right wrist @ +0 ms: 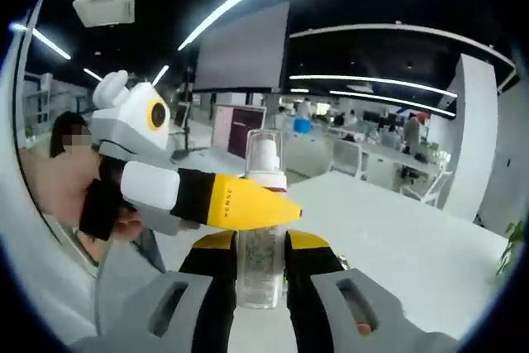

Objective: Arrange the skincare products in the storage area until every visible bottle or jar stands upright without overlapping.

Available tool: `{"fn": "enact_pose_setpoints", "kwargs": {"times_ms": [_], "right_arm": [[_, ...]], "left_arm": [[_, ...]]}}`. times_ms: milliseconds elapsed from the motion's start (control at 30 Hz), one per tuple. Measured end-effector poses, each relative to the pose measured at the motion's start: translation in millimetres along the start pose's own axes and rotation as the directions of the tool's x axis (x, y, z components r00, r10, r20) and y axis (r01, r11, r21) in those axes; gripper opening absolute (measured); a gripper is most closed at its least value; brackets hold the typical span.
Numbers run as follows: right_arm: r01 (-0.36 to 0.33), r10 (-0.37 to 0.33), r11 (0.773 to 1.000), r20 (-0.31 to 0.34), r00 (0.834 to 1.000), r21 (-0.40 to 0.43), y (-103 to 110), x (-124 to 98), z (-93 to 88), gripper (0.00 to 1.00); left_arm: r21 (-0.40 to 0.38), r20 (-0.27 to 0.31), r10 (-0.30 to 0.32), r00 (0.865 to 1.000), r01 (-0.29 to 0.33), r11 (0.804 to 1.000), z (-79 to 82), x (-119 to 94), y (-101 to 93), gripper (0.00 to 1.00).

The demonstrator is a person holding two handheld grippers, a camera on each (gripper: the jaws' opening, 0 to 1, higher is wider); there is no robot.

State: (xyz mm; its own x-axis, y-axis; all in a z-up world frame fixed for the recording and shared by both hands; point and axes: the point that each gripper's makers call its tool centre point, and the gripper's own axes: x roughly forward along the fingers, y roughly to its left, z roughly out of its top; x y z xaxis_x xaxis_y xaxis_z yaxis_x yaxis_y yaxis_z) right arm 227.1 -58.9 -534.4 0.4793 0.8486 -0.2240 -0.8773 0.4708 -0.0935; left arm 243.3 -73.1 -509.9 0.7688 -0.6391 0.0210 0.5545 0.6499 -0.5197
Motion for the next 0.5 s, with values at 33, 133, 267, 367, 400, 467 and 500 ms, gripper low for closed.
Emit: {"fn": "enact_pose_setpoints", "kwargs": {"times_ms": [33,133,267,367,400,467,500], "right_arm": [[-0.008,0.008,1.0,0.004,1.0,0.003,1.1,-1.3,1.5,0.22],[-0.127,0.124,0.991,0.053,0.991,0.045,14.4,-9.5,15.9,0.24],[-0.283,0.27,0.952,0.111,0.956,0.121,27.8,-18.9,28.0,0.24],[-0.375,0.36,0.922,0.144,0.922,0.094,42.2,-25.7,38.5,0.23],[-0.406,0.389,0.908,0.156,0.908,0.103,46.0,-27.5,40.9,0.23],[-0.475,0.449,0.871,0.186,0.874,0.128,53.3,-32.2,46.4,0.23],[-0.498,0.47,0.857,0.196,0.861,0.132,56.1,-34.4,49.1,0.22]], "left_arm": [[0.014,-0.007,-0.034,0.999,0.034,0.999,1.4,-1.6,-3.1,0.15],[0.016,-0.035,-0.174,0.984,0.175,0.984,8.8,-11.2,-17.2,0.15],[0.1,-0.09,-0.336,0.938,0.344,0.934,19.7,-28.4,-41.1,0.15],[0.111,-0.146,-0.438,0.887,0.455,0.884,22.2,-40.2,-57.0,0.15],[0.106,-0.155,-0.465,0.872,0.482,0.869,22.8,-42.7,-60.8,0.15],[0.101,-0.17,-0.507,0.845,0.526,0.844,23.8,-46.9,-68.0,0.15],[0.11,-0.179,-0.528,0.83,0.55,0.828,24.6,-48.2,-72.1,0.15]]}}
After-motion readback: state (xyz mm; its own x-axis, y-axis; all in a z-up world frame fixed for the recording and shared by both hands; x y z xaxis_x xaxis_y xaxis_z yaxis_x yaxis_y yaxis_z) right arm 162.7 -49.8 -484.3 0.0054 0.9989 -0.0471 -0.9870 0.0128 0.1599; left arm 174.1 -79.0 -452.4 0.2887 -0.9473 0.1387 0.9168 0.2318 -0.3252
